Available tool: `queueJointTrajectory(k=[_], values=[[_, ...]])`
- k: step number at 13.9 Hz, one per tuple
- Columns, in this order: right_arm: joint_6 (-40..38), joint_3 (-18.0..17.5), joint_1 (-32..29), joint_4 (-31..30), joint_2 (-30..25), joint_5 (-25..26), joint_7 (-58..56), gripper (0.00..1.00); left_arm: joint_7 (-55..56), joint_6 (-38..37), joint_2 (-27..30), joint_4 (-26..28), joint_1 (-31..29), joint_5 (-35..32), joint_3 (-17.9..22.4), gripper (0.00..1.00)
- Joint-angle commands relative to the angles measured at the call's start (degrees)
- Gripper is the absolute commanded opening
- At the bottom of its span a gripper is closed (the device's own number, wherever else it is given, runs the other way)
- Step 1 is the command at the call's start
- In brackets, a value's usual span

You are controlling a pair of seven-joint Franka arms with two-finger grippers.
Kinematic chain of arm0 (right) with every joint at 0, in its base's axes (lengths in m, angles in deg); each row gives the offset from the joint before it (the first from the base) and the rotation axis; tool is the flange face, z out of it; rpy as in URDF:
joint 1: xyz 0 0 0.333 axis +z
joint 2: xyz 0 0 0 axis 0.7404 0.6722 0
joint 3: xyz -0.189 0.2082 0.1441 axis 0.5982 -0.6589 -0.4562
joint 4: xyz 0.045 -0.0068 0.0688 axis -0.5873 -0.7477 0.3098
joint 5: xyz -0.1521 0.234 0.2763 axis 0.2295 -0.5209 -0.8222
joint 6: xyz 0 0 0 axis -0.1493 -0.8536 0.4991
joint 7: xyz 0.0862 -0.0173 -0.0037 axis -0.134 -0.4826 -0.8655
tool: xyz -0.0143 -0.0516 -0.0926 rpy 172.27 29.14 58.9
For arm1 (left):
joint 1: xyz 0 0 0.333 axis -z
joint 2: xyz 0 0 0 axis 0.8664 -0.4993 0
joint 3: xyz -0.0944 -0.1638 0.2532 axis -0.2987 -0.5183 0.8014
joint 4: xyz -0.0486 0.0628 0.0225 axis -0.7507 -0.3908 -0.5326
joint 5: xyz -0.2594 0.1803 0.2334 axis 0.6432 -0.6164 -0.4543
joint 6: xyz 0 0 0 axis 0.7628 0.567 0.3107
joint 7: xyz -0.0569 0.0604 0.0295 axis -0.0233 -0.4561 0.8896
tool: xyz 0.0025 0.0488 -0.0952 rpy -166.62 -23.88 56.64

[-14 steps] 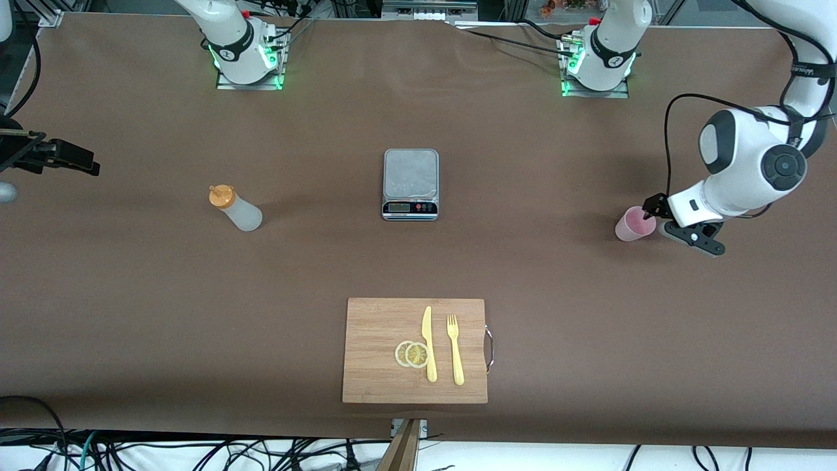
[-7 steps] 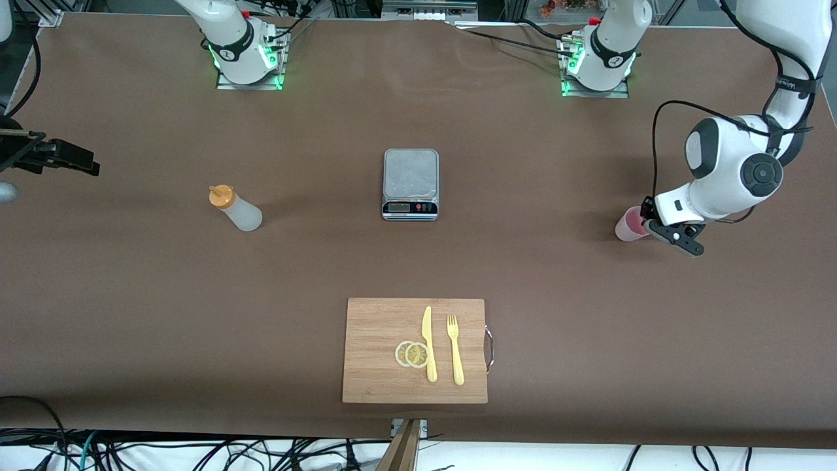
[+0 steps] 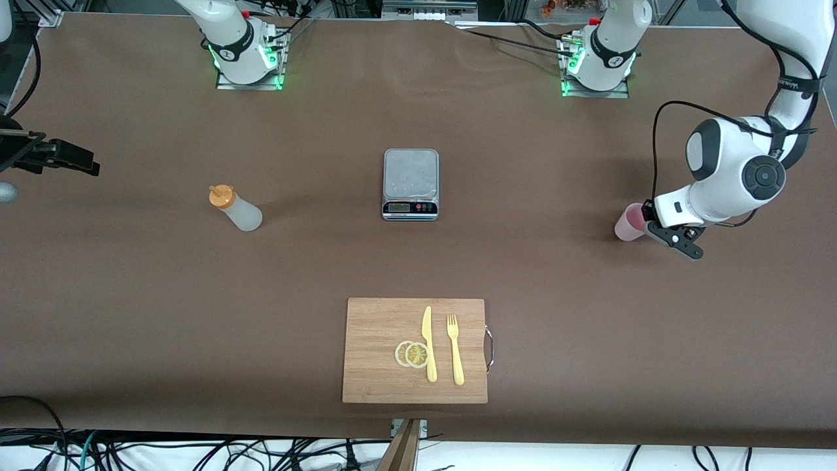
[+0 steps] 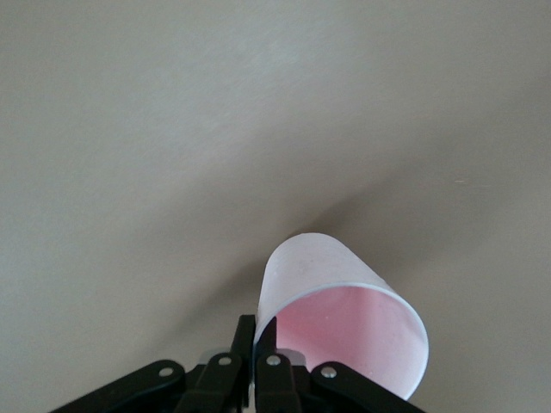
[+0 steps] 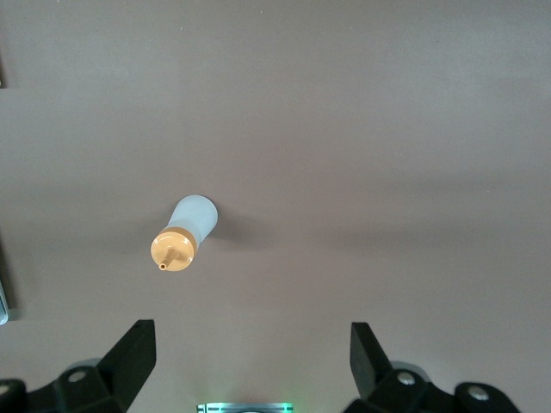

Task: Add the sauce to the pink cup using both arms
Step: 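Carry the pink cup with the left gripper onto the scale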

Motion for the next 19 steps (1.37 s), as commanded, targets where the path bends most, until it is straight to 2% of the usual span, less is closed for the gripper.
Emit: queueJointTrajectory(k=[1,3,5,8,10,13,16,19], values=[[0.2,0.0,-0.3,-0.1,-0.3,-0.5,-0.3,1.0,0.5,-14.2,2.0,-8.9,0.7,-1.0,-6.1,0.0],[0.2,0.0,-0.3,-0.1,-0.3,-0.5,-0.3,1.0,4.8,-18.3,1.5,-13.2,1.1,-0.2,-11.2,0.0],[0.2,0.0,-0.3,-0.1,-0.3,-0.5,-0.2,1.0,16.5,-19.4,1.5,-14.0,1.3,0.6,-16.7,0.0],[0.2,0.1,-0.3,-0.1,-0.3,-0.5,-0.3,1.0,35.9,-19.5,-0.3,-16.4,2.8,7.5,-24.8,0.0],[0.2,0.2,-0.4,-0.1,-0.3,-0.5,-0.4,1.0,49.5,-19.0,-3.4,-18.4,8.6,7.6,-25.6,0.0],[0.2,0.4,-0.3,-0.2,-0.3,-0.4,-0.4,1.0,66.3,-18.3,-10.0,-24.3,17.5,7.0,-25.5,0.0],[0.7,0.4,-0.2,-0.2,0.7,-0.2,-0.3,1.0,76.2,-11.2,-14.0,-24.6,23.3,6.5,-25.3,0.0],[1.3,0.3,0.1,-0.2,1.1,0.2,-0.2,1.0,82.1,-9.4,-16.4,-24.5,26.8,4.0,-24.9,0.0]])
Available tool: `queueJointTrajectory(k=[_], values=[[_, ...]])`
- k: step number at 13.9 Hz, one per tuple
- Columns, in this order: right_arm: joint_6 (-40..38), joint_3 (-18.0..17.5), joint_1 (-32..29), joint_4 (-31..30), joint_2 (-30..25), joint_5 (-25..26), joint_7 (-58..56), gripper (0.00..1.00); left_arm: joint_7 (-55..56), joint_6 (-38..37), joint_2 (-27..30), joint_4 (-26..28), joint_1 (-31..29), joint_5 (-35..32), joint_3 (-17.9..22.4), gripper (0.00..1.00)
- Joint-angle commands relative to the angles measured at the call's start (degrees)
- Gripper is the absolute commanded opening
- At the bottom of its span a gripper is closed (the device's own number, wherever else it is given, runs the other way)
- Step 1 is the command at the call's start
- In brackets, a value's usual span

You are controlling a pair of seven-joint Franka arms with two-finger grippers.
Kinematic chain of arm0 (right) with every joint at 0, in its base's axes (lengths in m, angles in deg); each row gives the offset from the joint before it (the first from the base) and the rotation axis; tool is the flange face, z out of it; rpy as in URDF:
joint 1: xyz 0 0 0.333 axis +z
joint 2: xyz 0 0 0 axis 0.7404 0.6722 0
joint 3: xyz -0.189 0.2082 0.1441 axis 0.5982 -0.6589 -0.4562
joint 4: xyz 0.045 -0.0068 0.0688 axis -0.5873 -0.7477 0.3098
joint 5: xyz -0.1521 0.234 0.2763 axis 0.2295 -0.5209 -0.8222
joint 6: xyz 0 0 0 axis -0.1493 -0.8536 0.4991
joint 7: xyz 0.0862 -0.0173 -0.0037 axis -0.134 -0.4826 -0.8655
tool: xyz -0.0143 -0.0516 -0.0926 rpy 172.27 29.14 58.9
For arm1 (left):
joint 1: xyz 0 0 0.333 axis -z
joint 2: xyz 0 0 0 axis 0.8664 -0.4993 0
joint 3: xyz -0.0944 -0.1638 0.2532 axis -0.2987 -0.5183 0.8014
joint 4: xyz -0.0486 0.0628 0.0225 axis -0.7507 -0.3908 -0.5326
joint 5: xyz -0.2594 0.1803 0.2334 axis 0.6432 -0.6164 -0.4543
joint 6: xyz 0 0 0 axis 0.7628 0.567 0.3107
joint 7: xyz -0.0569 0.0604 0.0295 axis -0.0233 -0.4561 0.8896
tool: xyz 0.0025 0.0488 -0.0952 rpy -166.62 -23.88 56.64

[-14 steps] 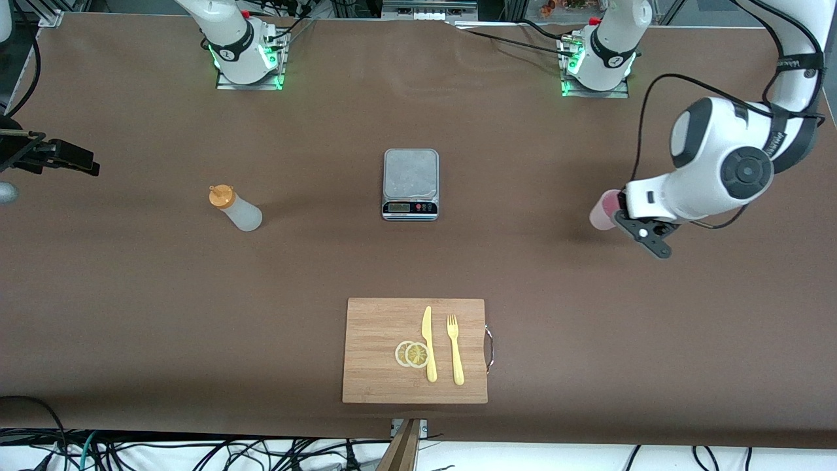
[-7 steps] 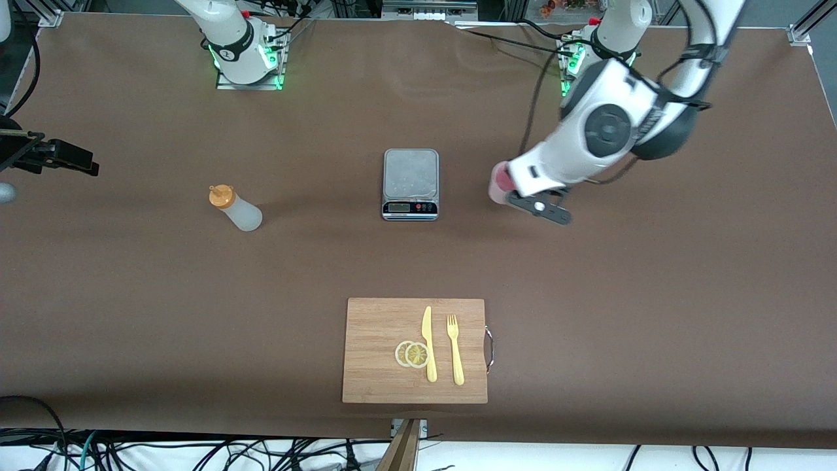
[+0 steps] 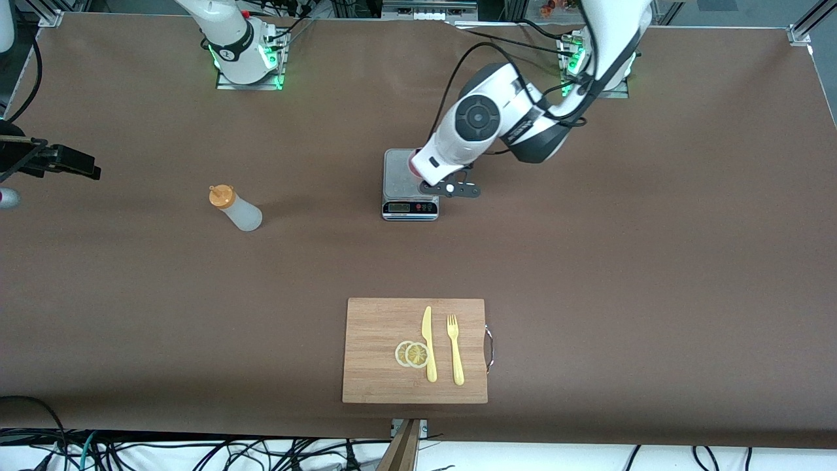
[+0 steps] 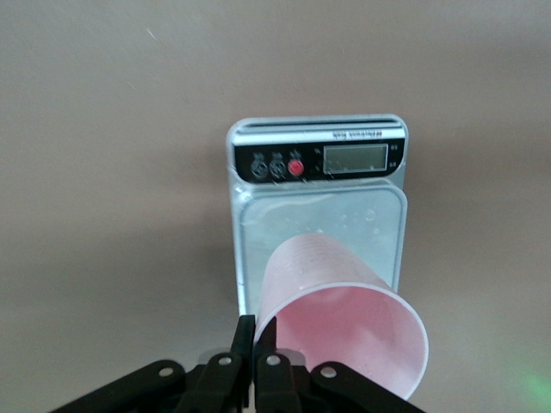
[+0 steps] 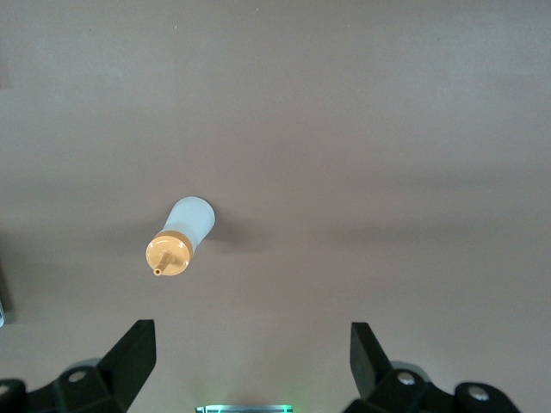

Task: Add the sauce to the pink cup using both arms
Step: 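Carry the pink cup with the left gripper onto the scale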

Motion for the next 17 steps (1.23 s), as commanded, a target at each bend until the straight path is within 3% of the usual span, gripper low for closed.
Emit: queueJointTrajectory(k=[1,7,8,9,10,13,17], values=[[0.6,0.0,0.0,-0.2,-0.1,0.1,-0.2,1.0,3.6,-0.2,-2.5,-2.1,1.8,-3.1,0.9,0.0],[-0.3,0.1,-0.2,-0.2,0.2,0.2,-0.4,1.0,6.1,0.4,-3.6,-1.4,4.9,-3.9,1.1,0.0],[-0.3,0.1,-0.3,-0.2,0.2,0.1,-0.5,1.0,6.5,1.0,-3.7,-1.3,4.9,-4.0,1.1,0.34],[-0.3,0.1,-0.5,-0.2,0.2,0.1,-0.5,1.0,7.3,1.2,-3.9,-1.4,4.9,-4.1,1.1,0.8],[-0.2,0.1,-0.5,-0.2,0.2,0.0,-0.4,1.0,6.8,1.1,-3.8,-1.5,4.8,-4.2,1.0,1.0],[-0.3,0.1,-0.4,-0.2,0.2,0.3,-0.1,1.0,6.5,-0.1,-2.8,-1.9,4.1,-4.2,0.9,1.0],[-1.3,0.2,-1.2,-0.3,0.5,0.3,-2.1,1.0,5.3,-13.3,4.7,-5.4,0.2,-4.2,0.6,1.0]])
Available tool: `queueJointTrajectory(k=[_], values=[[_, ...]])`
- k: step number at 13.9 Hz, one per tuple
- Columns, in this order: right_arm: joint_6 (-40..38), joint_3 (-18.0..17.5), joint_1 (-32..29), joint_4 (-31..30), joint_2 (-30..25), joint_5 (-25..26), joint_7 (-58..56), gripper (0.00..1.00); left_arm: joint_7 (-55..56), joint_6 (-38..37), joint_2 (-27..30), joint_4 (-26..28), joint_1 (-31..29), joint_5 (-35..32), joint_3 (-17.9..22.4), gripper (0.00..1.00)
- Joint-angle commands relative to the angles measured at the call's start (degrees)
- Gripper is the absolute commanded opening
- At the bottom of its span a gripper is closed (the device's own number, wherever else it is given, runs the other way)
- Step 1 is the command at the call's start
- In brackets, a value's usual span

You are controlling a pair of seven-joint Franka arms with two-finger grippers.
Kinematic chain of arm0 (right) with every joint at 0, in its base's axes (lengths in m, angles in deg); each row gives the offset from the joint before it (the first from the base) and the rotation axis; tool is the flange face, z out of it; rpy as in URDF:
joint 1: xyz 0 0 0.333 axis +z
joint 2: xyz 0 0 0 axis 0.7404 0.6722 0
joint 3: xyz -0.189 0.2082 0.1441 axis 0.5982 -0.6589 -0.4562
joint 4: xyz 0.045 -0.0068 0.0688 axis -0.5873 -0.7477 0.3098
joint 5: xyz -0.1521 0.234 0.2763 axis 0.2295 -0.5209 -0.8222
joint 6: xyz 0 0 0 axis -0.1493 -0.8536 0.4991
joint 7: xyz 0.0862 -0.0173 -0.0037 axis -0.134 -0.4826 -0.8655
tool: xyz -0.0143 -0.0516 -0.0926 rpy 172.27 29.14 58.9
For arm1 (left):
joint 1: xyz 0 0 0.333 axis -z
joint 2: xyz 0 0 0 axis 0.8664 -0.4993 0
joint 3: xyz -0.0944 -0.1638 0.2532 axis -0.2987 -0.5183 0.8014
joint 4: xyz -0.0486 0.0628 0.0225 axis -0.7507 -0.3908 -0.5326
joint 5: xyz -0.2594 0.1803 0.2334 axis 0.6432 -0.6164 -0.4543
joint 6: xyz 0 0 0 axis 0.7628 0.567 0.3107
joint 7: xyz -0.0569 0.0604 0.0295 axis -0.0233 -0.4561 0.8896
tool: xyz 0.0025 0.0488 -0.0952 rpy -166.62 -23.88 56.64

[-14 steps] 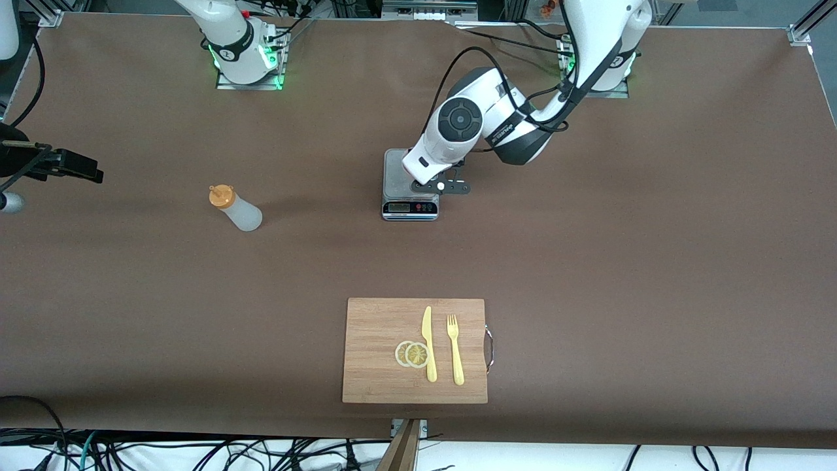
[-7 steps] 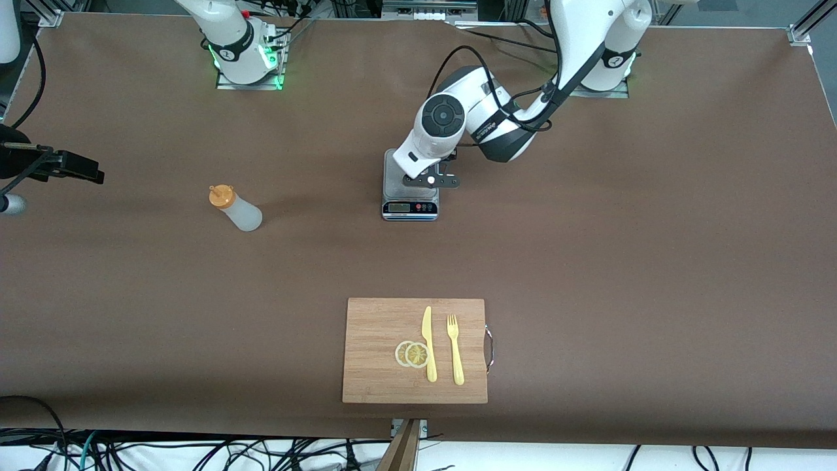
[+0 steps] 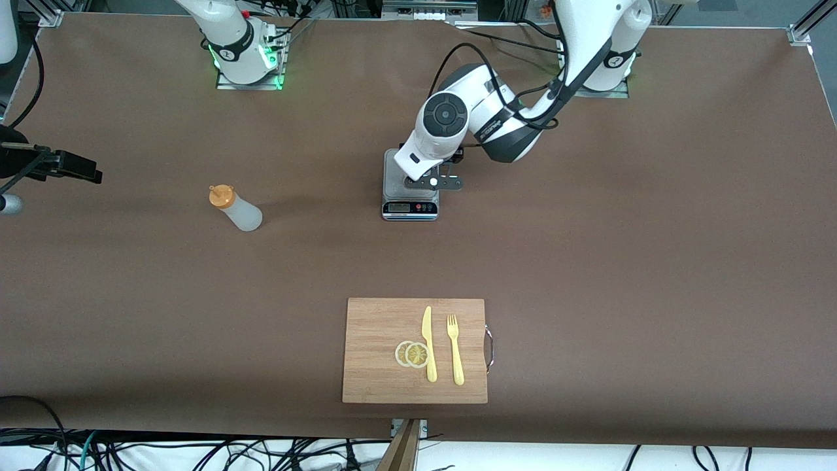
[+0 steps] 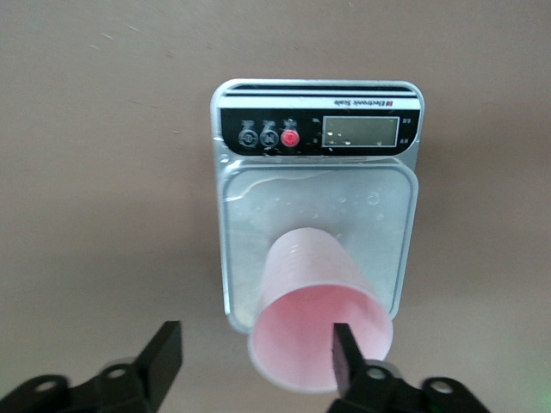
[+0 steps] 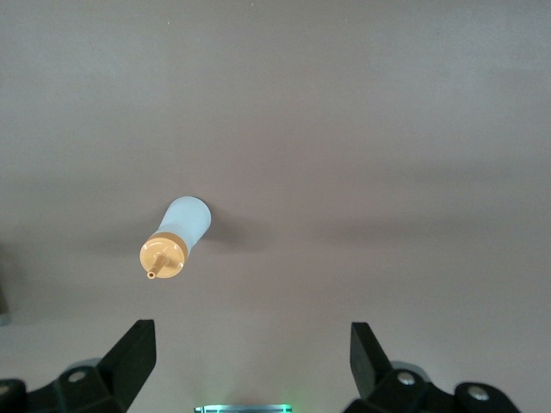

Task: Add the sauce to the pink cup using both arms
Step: 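Carry the pink cup with the left gripper onto the scale, then release the cup and raise the left gripper away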

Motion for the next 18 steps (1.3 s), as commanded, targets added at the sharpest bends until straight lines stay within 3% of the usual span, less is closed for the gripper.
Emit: queueJointTrajectory(k=[1,5,8,10,13,16,18], values=[[-1.0,0.1,-0.9,-0.3,0.0,0.3,-4.5,1.0,-2.4,-12.0,7.6,-2.8,-4.2,-1.2,-0.1,1.0],[-1.3,0.2,-4.6,-0.6,1.4,-0.6,-13.9,1.0,-13.5,-26.0,11.7,-10.0,-13.9,-1.2,0.2,1.0],[-1.1,0.3,-6.8,-0.5,2.8,-1.4,-24.9,1.0,-20.7,-29.0,12.5,-14.2,-21.8,-1.2,0.3,1.0],[-1.2,0.3,-9.6,-0.7,4.2,-5.3,-33.0,1.0,-25.2,-30.7,13.5,-16.1,-24.7,-1.2,1.0,1.0],[-1.2,0.3,-14.4,-0.7,7.4,-11.3,-49.6,1.0,-36.8,-30.2,17.4,-14.4,-24.2,-0.5,11.2,1.0],[-1.7,0.3,-16.8,-1.4,9.6,-14.4,-62.6,1.0,-47.4,-25.0,22.5,-9.3,-19.8,-0.3,23.3,1.0],[-3.1,0.3,-19.1,-2.5,11.7,-19.4,-71.9,1.0,-51.0,-21.0,26.1,-4.3,-18.0,-0.3,27.0,1.0]])
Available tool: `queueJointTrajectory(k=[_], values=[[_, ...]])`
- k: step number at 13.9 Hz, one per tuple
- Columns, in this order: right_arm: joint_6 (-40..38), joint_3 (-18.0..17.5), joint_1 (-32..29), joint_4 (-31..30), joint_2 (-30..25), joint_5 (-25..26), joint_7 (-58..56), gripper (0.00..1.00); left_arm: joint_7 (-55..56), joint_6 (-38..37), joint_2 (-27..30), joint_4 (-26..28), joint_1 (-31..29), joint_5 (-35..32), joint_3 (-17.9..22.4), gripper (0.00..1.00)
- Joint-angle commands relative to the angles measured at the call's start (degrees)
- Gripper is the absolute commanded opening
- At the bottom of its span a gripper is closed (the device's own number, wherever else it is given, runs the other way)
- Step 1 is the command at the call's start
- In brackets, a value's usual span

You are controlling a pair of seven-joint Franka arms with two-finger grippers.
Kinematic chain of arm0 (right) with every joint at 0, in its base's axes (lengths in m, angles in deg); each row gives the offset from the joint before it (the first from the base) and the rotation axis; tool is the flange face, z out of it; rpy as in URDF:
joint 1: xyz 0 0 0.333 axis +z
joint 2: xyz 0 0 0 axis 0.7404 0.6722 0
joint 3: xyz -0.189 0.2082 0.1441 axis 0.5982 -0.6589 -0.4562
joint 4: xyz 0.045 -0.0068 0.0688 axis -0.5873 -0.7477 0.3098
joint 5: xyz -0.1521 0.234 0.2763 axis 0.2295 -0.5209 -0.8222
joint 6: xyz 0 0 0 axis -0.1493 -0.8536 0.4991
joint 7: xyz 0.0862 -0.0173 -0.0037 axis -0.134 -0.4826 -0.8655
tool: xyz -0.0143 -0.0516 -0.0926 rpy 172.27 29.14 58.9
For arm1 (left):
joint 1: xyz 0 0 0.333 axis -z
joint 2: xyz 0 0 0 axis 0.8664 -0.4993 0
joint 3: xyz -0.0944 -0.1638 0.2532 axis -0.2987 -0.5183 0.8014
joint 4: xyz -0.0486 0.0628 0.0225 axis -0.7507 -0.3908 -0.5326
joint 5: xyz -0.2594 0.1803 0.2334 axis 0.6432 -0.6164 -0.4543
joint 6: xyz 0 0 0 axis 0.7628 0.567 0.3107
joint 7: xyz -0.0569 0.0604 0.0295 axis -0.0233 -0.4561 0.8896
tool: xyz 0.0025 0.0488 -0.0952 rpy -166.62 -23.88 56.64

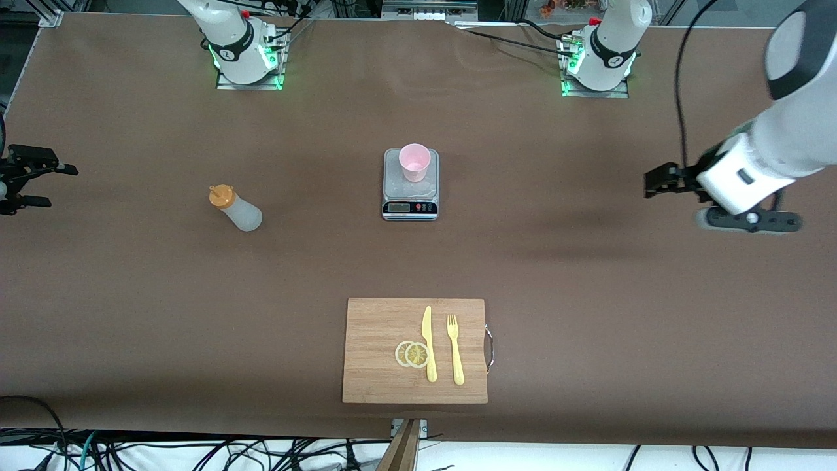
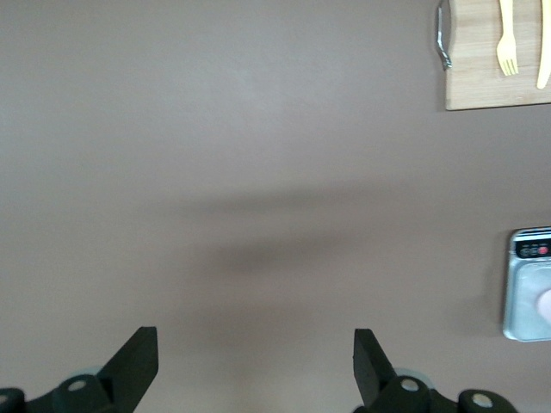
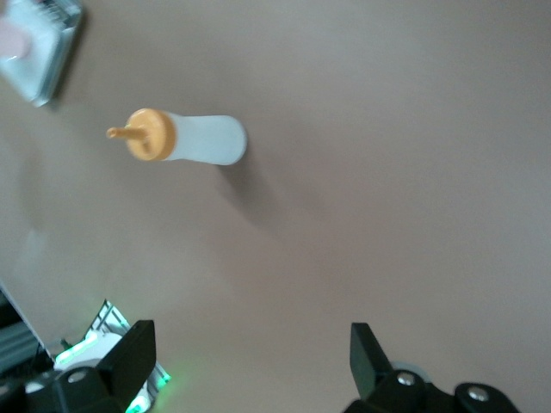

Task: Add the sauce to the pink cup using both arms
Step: 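Release the cup and raise the left gripper away, then reach the right gripper to the white sauce bottle and grasp it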

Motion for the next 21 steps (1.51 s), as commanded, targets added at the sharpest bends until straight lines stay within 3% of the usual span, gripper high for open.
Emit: queueJointTrajectory(k=[1,3,6,9,13,21], values=[[-2.7,-0.5,-3.5,-1.9,2.4,-6.8,-12.0,1.0,-3.5,8.5,8.5,12.4,2.8,-0.2,3.7,1.0],[-4.5,-0.5,-5.0,-3.6,5.6,-11.1,-20.4,1.0,-3.5,12.2,12.2,18.6,2.6,-0.2,3.7,1.0],[-5.0,-0.4,-7.4,-7.5,10.5,-17.2,-34.0,1.0,-3.0,5.6,11.0,15.0,2.7,-0.5,3.0,1.0],[-4.7,-0.4,-8.2,-8.6,15.7,-18.3,-47.5,1.0,-3.2,5.4,9.7,13.2,2.7,-0.3,3.0,1.0],[-4.8,-0.6,-8.3,-9.1,21.2,-23.7,-64.2,1.0,-3.4,5.1,9.6,13.2,2.5,-0.2,3.0,1.0],[-3.6,-3.8,-5.2,-9.8,25.6,-36.4,-69.8,1.0,-3.0,4.0,9.7,13.1,2.9,-0.2,2.9,1.0]])
